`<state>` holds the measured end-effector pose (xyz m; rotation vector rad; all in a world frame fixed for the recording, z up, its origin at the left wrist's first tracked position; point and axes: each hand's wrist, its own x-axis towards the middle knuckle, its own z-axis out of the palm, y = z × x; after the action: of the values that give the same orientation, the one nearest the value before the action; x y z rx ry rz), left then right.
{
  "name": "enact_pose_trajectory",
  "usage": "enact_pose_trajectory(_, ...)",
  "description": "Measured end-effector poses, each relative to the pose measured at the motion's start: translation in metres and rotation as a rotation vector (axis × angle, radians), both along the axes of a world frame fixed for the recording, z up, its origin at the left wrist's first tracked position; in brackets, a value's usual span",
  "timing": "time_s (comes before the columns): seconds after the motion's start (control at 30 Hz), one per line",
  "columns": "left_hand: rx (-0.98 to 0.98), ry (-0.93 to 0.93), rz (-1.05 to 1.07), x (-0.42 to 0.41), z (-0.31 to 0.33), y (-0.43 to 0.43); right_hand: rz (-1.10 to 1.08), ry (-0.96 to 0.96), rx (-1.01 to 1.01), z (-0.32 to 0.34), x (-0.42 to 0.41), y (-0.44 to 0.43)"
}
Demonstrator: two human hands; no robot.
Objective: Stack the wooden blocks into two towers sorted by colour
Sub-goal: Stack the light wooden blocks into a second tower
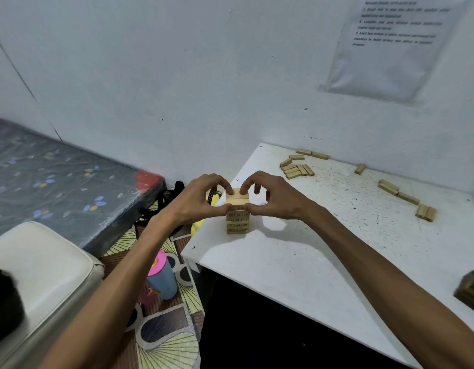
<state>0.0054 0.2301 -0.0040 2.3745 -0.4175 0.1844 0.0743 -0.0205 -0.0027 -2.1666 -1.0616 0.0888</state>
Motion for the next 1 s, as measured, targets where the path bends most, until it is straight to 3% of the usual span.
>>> enact_pose_trajectory(1.0,-0.075,0.034,0.065,-0.006,-0.009,0.0,-0.037,0.035,-0.027,-0.012,0.004,-0.004)
